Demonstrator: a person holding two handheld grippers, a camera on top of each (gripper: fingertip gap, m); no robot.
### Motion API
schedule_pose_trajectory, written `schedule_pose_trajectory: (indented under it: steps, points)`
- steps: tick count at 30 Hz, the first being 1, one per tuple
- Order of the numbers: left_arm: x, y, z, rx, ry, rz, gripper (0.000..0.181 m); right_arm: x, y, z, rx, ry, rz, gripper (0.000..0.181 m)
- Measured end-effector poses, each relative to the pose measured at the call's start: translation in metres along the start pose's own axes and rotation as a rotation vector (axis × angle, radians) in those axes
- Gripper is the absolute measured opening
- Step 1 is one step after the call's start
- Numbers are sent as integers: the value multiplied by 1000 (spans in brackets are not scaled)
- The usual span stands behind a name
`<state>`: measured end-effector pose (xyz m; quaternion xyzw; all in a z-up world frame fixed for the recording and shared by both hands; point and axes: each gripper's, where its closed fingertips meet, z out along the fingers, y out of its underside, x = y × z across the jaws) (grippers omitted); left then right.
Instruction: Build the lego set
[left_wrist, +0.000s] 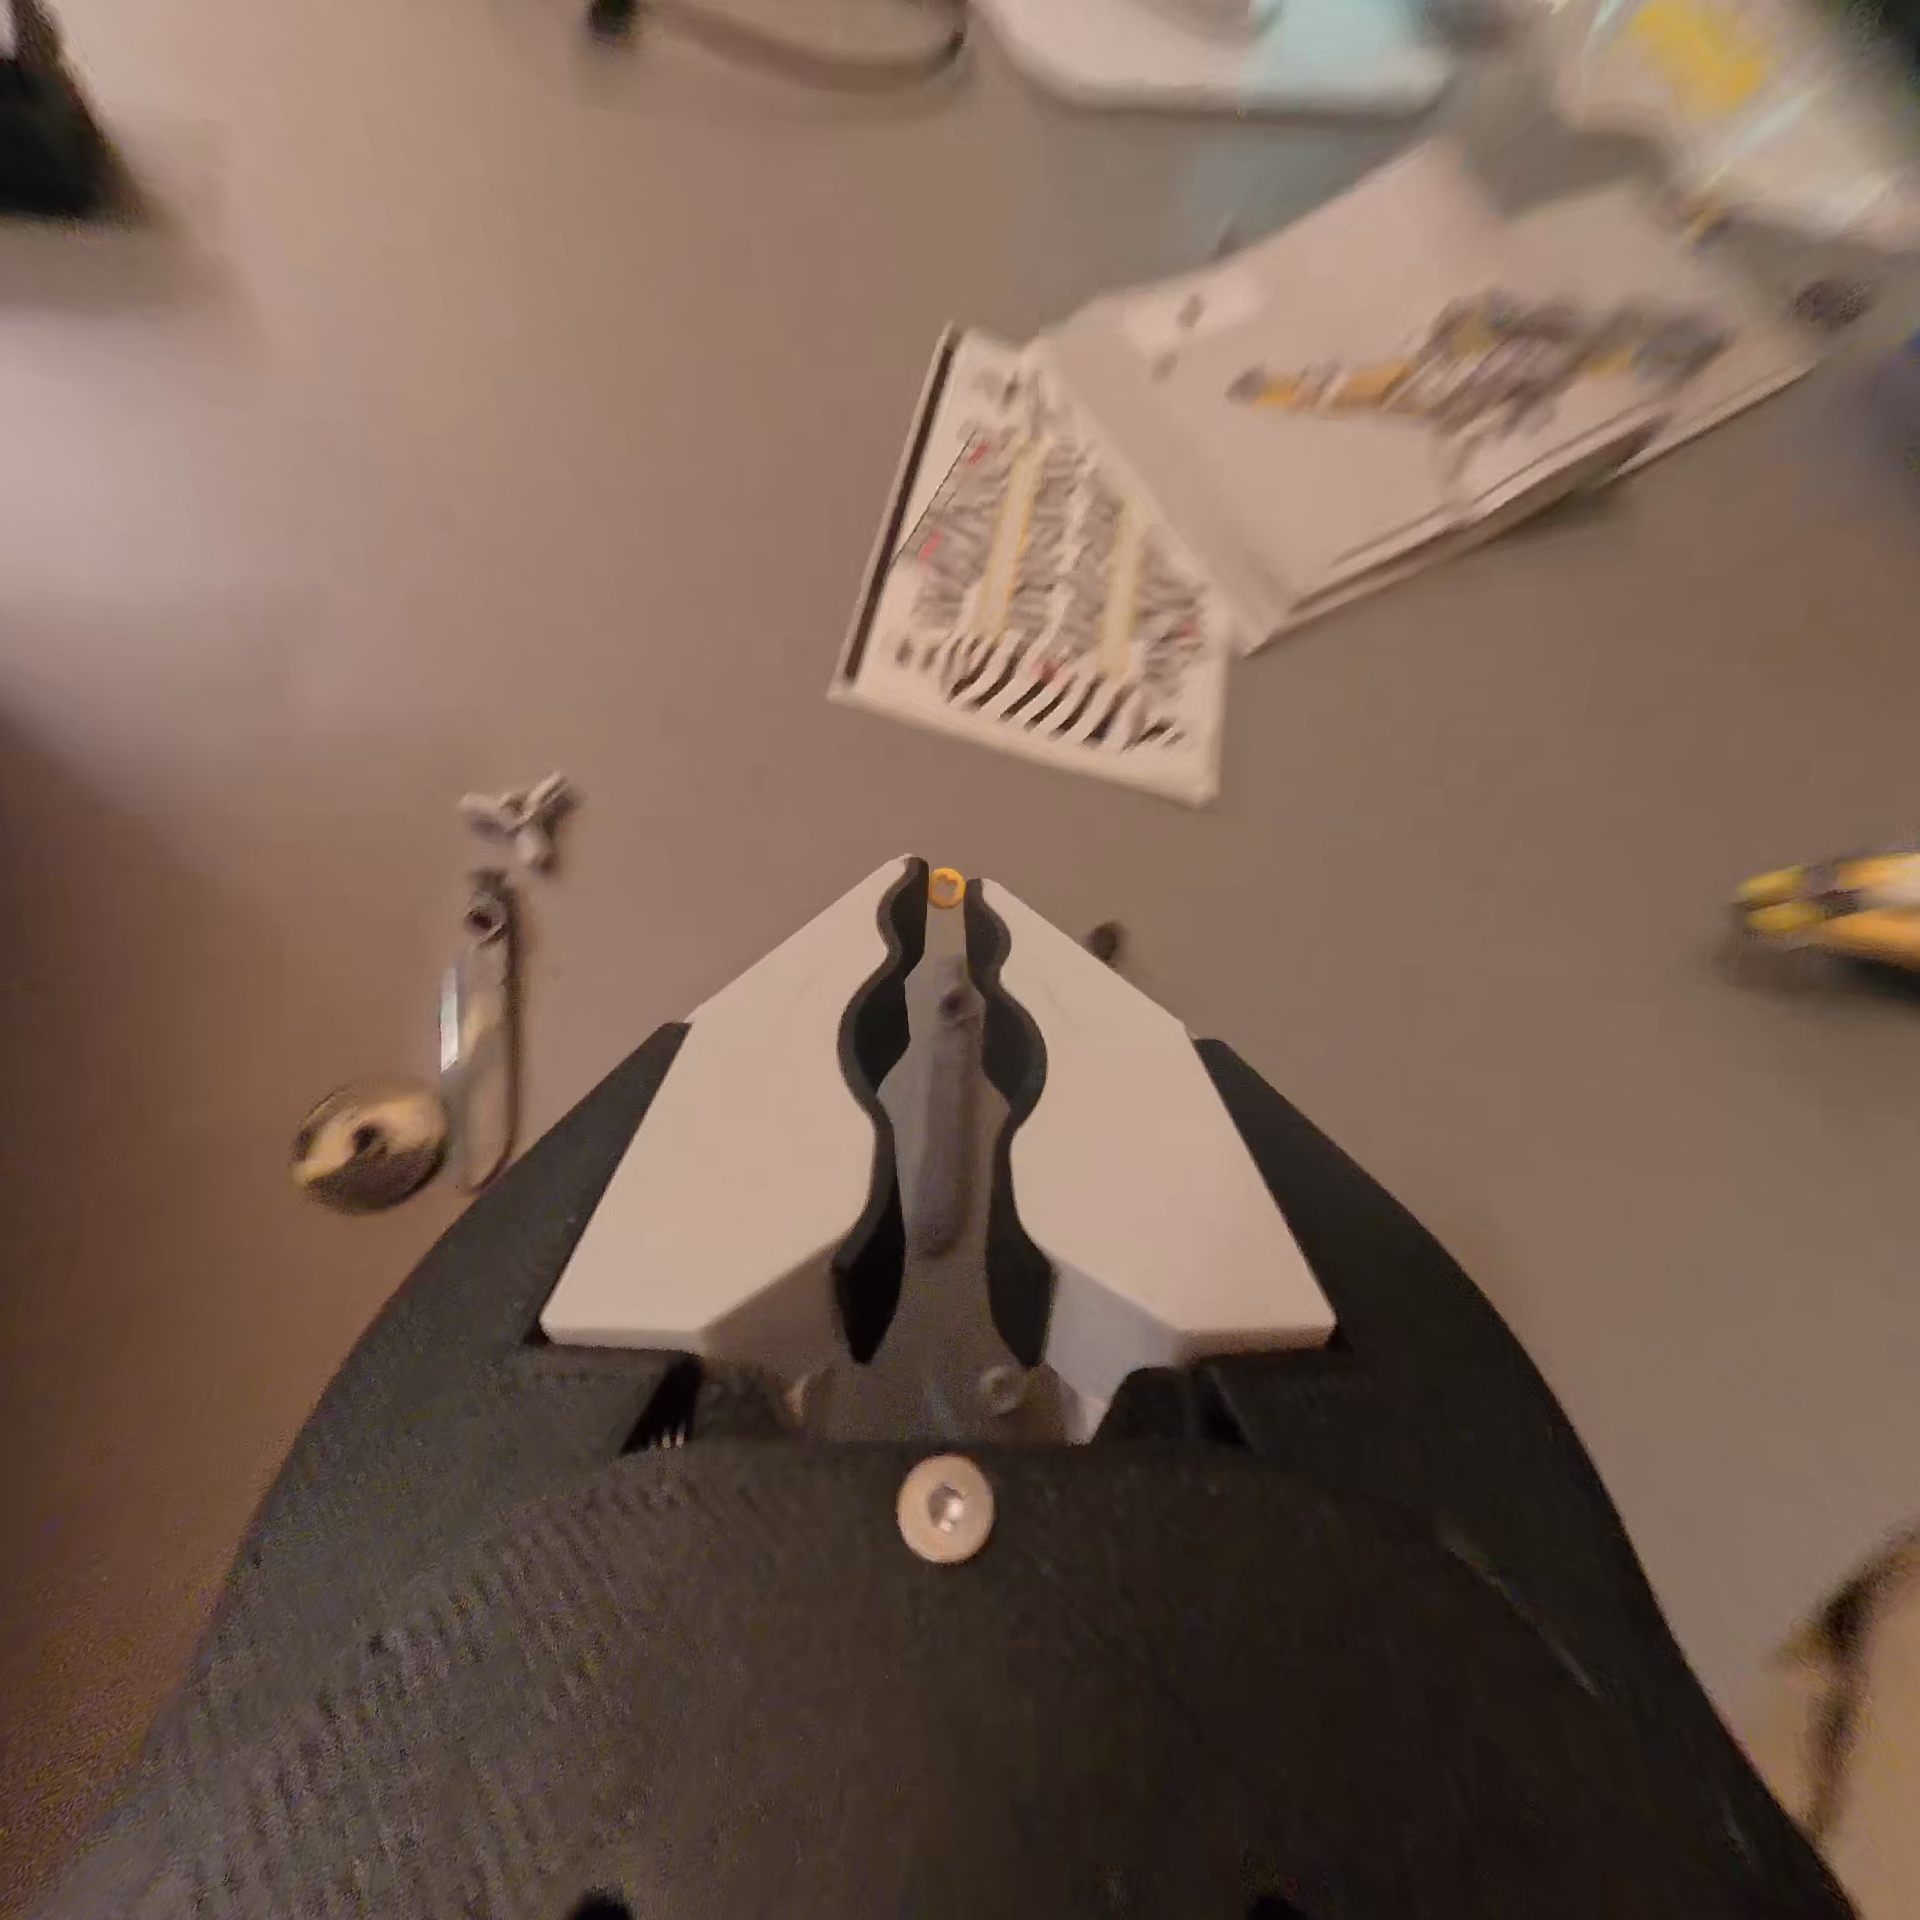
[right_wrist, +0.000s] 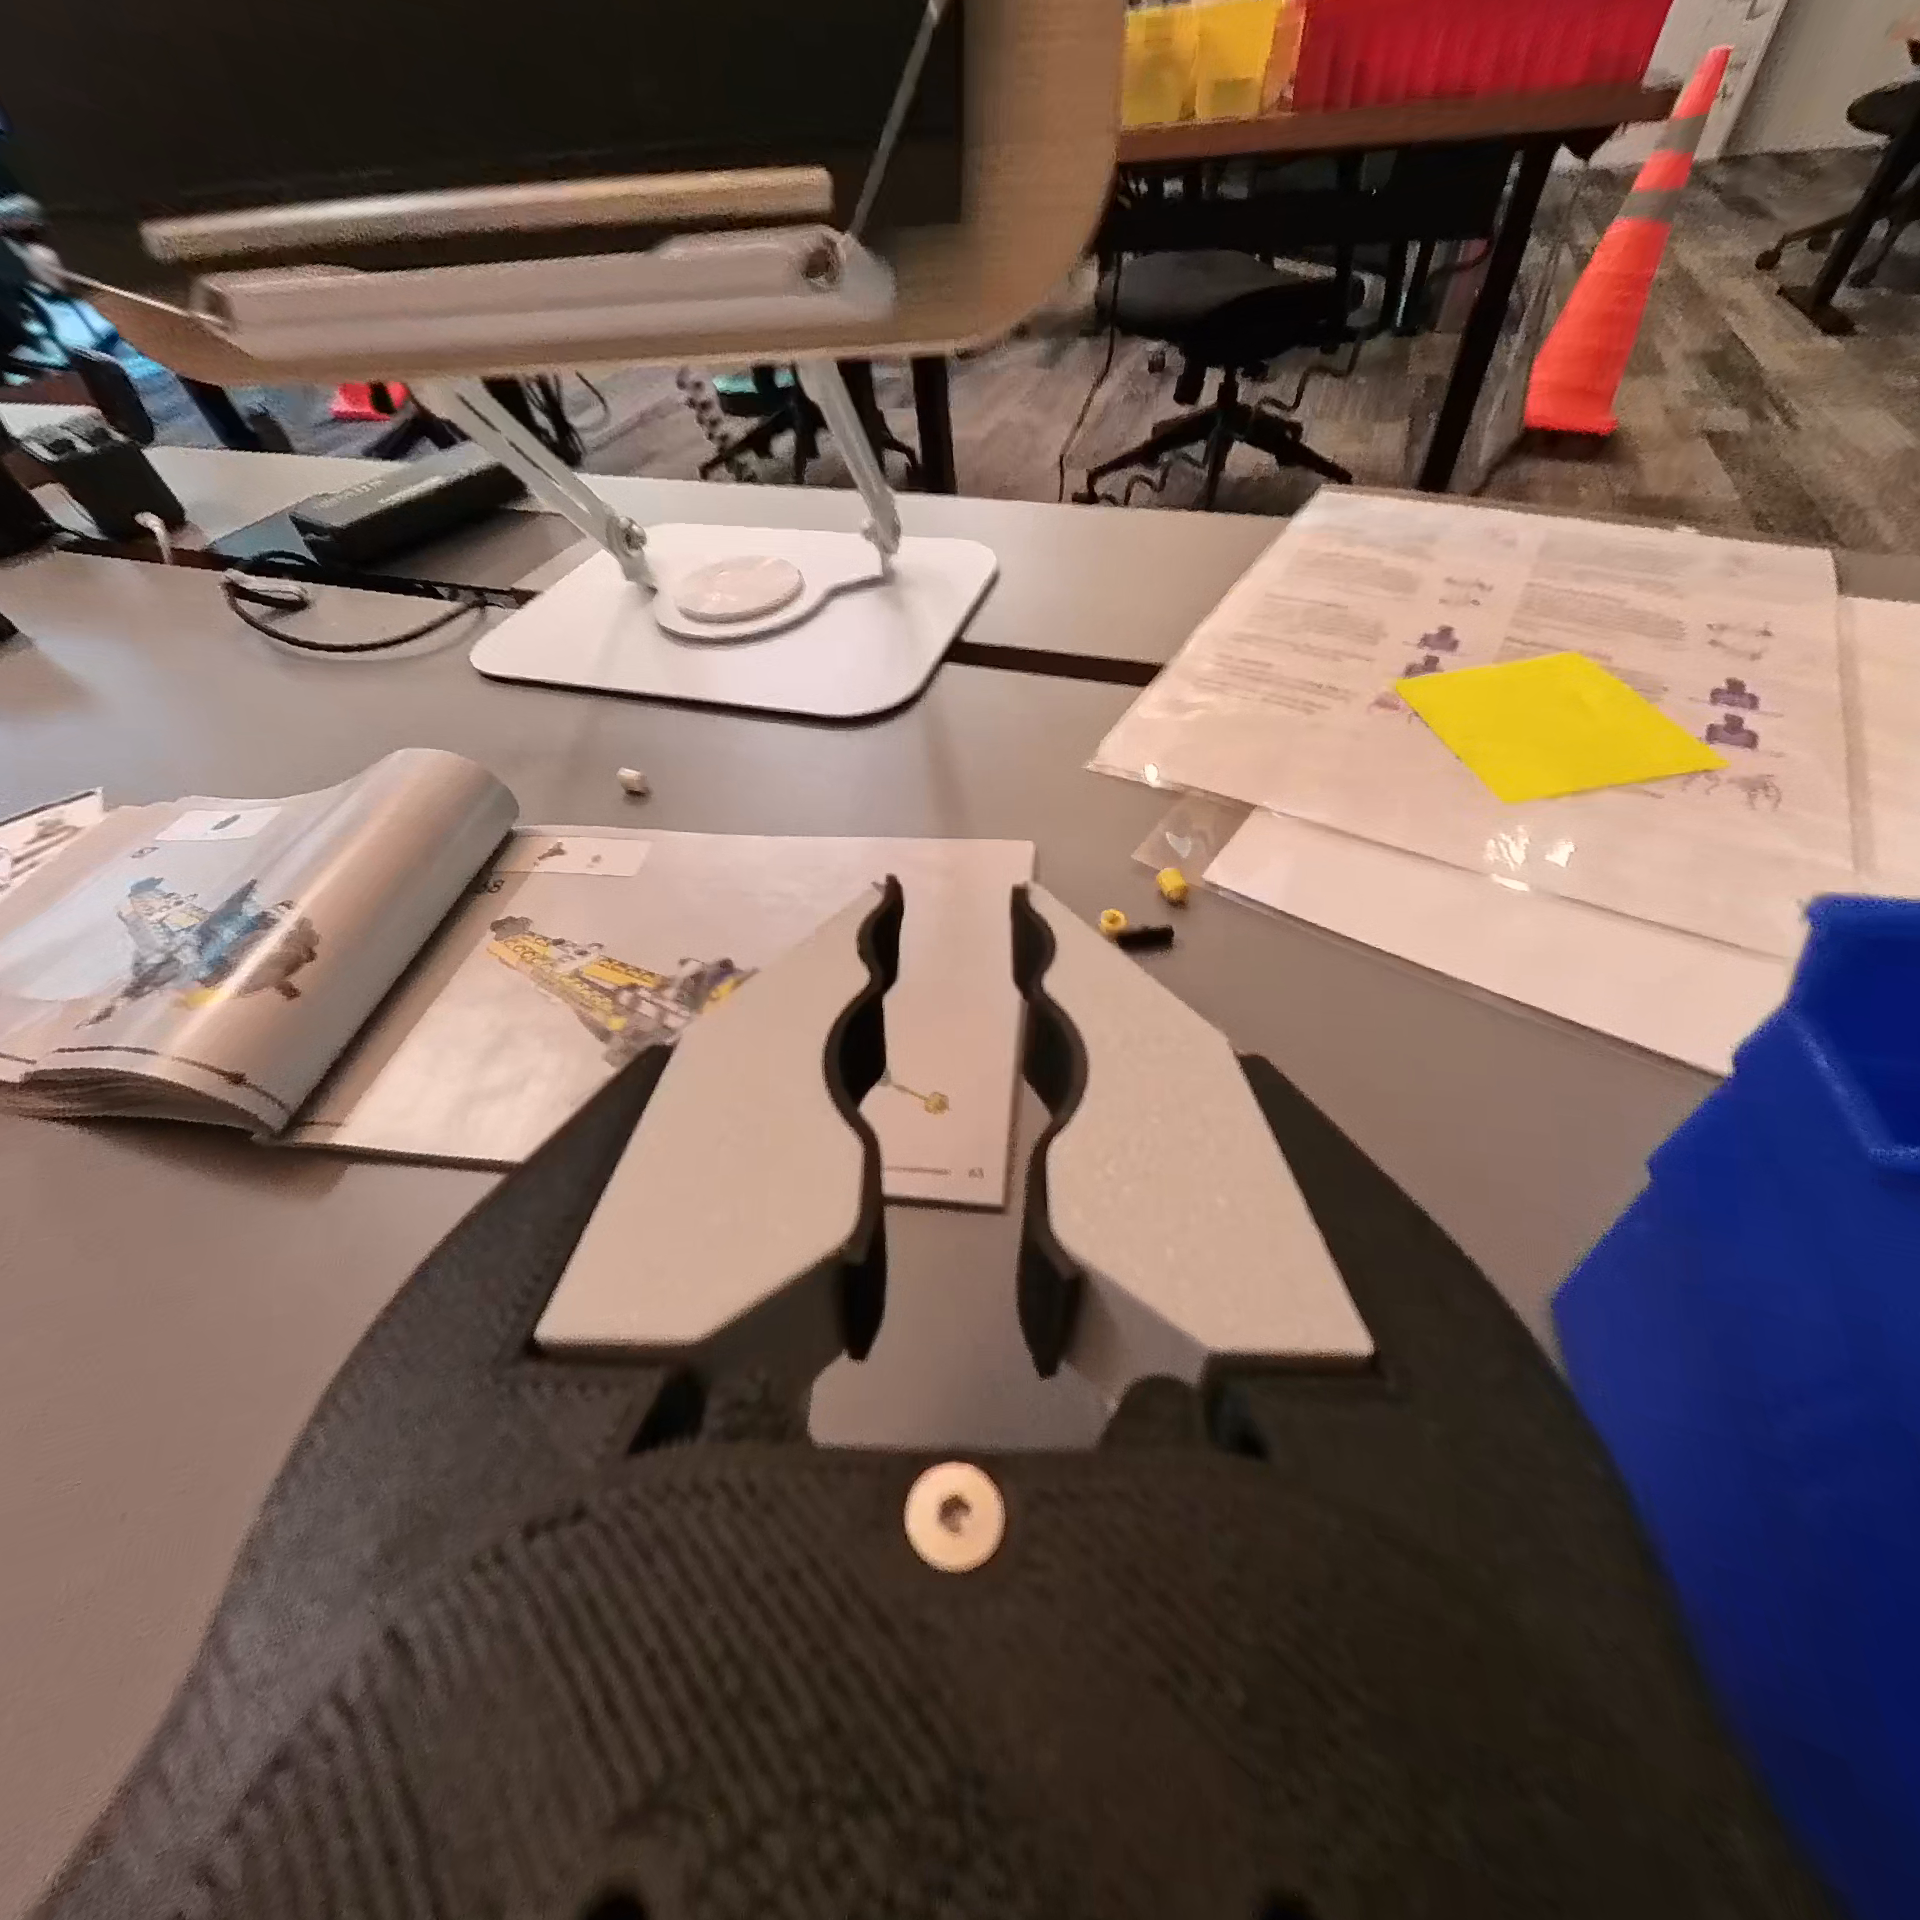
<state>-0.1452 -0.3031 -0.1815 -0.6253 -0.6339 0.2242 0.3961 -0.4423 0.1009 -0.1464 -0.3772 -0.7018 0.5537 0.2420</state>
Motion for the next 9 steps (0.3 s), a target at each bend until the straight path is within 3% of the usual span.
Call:
schedule_pose_trajectory:
  steps: [1,5,9]
  points:
    - [15,-14,-5,68,82,-34,5,-5,-5,-2,32,-20,-10,20]
    - [106,-69,-41,306,593,-214,4,-62,-46,-30,283,-211,-138,23]
    - [189,-95,-73,361,1109,-435,4,-171,-59,-87,345,-451,-467,9]
